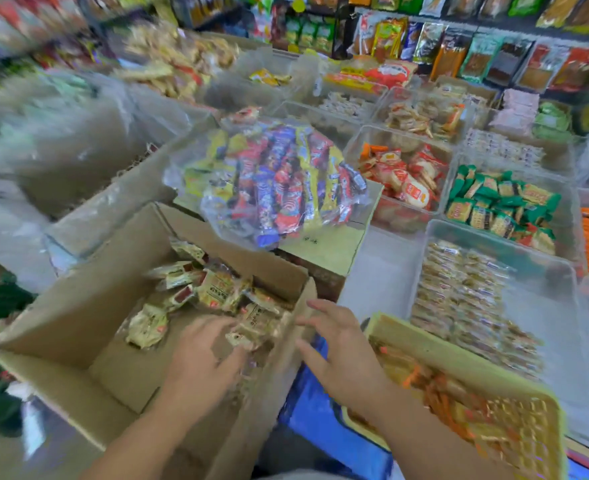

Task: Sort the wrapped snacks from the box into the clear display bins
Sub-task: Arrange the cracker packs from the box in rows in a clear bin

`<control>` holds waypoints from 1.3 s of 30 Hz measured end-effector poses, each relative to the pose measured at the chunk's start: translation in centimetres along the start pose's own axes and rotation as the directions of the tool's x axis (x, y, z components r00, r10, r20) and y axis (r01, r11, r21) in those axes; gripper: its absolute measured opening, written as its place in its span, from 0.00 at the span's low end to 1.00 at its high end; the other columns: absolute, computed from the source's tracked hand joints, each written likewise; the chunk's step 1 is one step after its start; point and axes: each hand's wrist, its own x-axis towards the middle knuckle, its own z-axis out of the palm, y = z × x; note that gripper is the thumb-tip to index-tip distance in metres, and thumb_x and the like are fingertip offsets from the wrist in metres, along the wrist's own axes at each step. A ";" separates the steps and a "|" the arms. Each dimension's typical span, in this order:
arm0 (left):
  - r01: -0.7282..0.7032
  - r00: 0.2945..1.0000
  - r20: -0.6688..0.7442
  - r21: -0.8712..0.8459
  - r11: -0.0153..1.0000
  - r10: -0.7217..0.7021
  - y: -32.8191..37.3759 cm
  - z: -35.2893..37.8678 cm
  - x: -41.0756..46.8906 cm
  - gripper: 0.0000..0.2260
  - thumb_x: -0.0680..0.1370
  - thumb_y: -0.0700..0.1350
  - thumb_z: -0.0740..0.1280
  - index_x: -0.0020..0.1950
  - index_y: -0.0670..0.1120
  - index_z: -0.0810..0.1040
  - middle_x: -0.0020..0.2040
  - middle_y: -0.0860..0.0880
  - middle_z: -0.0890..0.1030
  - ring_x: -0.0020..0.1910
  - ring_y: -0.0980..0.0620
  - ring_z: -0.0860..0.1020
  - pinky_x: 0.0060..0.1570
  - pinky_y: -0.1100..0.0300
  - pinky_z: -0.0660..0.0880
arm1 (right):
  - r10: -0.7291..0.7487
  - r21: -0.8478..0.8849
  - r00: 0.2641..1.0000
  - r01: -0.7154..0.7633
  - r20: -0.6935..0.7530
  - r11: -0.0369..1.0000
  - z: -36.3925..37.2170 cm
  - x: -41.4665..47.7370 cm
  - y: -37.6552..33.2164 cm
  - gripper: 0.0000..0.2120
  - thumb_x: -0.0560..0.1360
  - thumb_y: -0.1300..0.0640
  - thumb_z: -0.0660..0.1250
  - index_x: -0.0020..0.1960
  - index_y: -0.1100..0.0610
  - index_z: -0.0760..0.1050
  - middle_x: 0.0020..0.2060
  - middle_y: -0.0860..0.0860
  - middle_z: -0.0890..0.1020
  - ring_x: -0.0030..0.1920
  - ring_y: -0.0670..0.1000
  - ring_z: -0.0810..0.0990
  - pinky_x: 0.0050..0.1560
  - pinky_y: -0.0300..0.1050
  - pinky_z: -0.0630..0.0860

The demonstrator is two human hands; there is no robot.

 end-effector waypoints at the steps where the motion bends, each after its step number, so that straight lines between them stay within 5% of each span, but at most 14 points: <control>1: 0.068 0.997 0.035 -0.006 0.998 -0.067 -1.7 -0.7 0.8 0.15 0.78 0.51 0.73 0.64 0.53 0.79 0.59 0.56 0.76 0.59 0.54 0.74 0.56 0.60 0.67 | 0.009 -0.006 1.000 -0.009 0.014 1.000 1.3 0.5 -1.0 0.18 0.79 0.44 0.66 0.67 0.47 0.77 0.76 0.47 0.66 0.76 0.49 0.60 0.75 0.43 0.57; 5: 0.344 0.889 0.329 -0.020 0.939 -0.319 -6.9 -0.9 4.7 0.24 0.78 0.58 0.70 0.72 0.54 0.71 0.65 0.51 0.77 0.48 0.56 0.77 0.40 0.66 0.74 | 0.147 -0.176 0.981 -0.124 0.124 0.977 5.4 1.6 -3.6 0.21 0.81 0.39 0.60 0.72 0.42 0.71 0.81 0.43 0.47 0.81 0.54 0.43 0.80 0.56 0.51; 10: 0.439 0.702 0.616 0.019 0.898 -0.356 -10.1 2.4 9.0 0.40 0.74 0.58 0.75 0.80 0.46 0.61 0.75 0.44 0.71 0.65 0.45 0.75 0.60 0.53 0.73 | 0.251 -0.222 0.960 -0.220 0.122 0.950 7.0 1.5 -5.1 0.17 0.83 0.42 0.54 0.72 0.38 0.64 0.79 0.39 0.37 0.81 0.52 0.43 0.77 0.58 0.58; 15: 0.621 0.688 0.553 -0.113 0.775 -0.471 -10.2 5.6 11.3 0.42 0.75 0.55 0.76 0.80 0.42 0.58 0.75 0.42 0.71 0.70 0.39 0.73 0.66 0.46 0.71 | 0.300 -0.234 0.946 -0.267 0.120 0.935 7.0 1.8 -5.8 0.19 0.83 0.48 0.56 0.74 0.40 0.63 0.78 0.37 0.35 0.77 0.52 0.54 0.73 0.55 0.63; 18: 0.720 0.680 0.481 -0.291 0.631 -0.554 -9.2 7.1 11.3 0.40 0.74 0.52 0.78 0.78 0.43 0.62 0.73 0.42 0.73 0.60 0.43 0.74 0.57 0.48 0.72 | 0.325 -0.235 0.939 -0.292 0.114 0.927 7.0 1.6 -5.8 0.19 0.83 0.48 0.57 0.73 0.38 0.63 0.76 0.32 0.33 0.73 0.52 0.59 0.70 0.53 0.66; 22: 0.835 0.550 0.538 -0.385 0.394 -0.639 -9.0 8.4 11.4 0.42 0.69 0.55 0.81 0.75 0.39 0.68 0.69 0.41 0.77 0.65 0.39 0.75 0.64 0.43 0.72 | 0.330 -0.238 0.940 -0.303 0.084 0.923 7.4 1.7 -5.5 0.20 0.82 0.49 0.58 0.72 0.36 0.62 0.74 0.29 0.31 0.69 0.51 0.65 0.63 0.49 0.68; 25: 0.871 0.489 0.608 -0.384 0.307 -0.625 -9.2 9.0 11.6 0.42 0.68 0.58 0.81 0.74 0.39 0.70 0.69 0.40 0.76 0.68 0.36 0.74 0.68 0.39 0.70 | 0.339 -0.226 0.938 -0.316 0.072 0.921 7.5 1.7 -5.3 0.20 0.81 0.48 0.57 0.72 0.35 0.61 0.76 0.31 0.33 0.65 0.52 0.70 0.58 0.46 0.67; 30: 0.868 0.497 0.643 -0.370 0.332 -0.583 -8.5 9.8 12.4 0.39 0.63 0.64 0.81 0.63 0.43 0.73 0.57 0.44 0.80 0.58 0.38 0.78 0.64 0.40 0.74 | 0.335 -0.216 0.939 -0.312 0.078 0.925 7.5 1.9 -5.3 0.22 0.78 0.44 0.53 0.72 0.34 0.60 0.77 0.33 0.34 0.68 0.54 0.71 0.58 0.47 0.68; 33: 0.848 0.529 0.617 -0.372 0.377 -0.582 -8.0 10.5 12.8 0.32 0.70 0.56 0.80 0.66 0.40 0.75 0.58 0.43 0.81 0.54 0.39 0.78 0.61 0.44 0.76 | 0.333 -0.213 0.939 -0.309 0.087 0.927 7.5 1.9 -5.4 0.21 0.80 0.47 0.55 0.73 0.35 0.60 0.77 0.33 0.33 0.72 0.55 0.68 0.61 0.49 0.70; 36: 0.789 0.608 0.550 -0.340 0.511 -0.572 -7.4 10.8 11.9 0.31 0.76 0.51 0.75 0.73 0.40 0.70 0.67 0.40 0.78 0.57 0.40 0.77 0.56 0.46 0.74 | 0.338 -0.220 0.937 -0.311 0.095 0.925 7.3 2.0 -5.5 0.21 0.81 0.48 0.57 0.73 0.37 0.61 0.77 0.33 0.33 0.74 0.55 0.66 0.64 0.52 0.71; 39: 0.648 0.731 0.488 -0.278 0.709 -0.477 -7.3 10.3 10.3 0.27 0.78 0.52 0.72 0.74 0.45 0.70 0.67 0.41 0.79 0.63 0.37 0.78 0.63 0.45 0.76 | 0.329 -0.215 0.940 -0.304 0.094 0.928 7.2 2.1 -5.7 0.21 0.81 0.49 0.56 0.73 0.38 0.61 0.78 0.34 0.34 0.74 0.55 0.66 0.64 0.53 0.72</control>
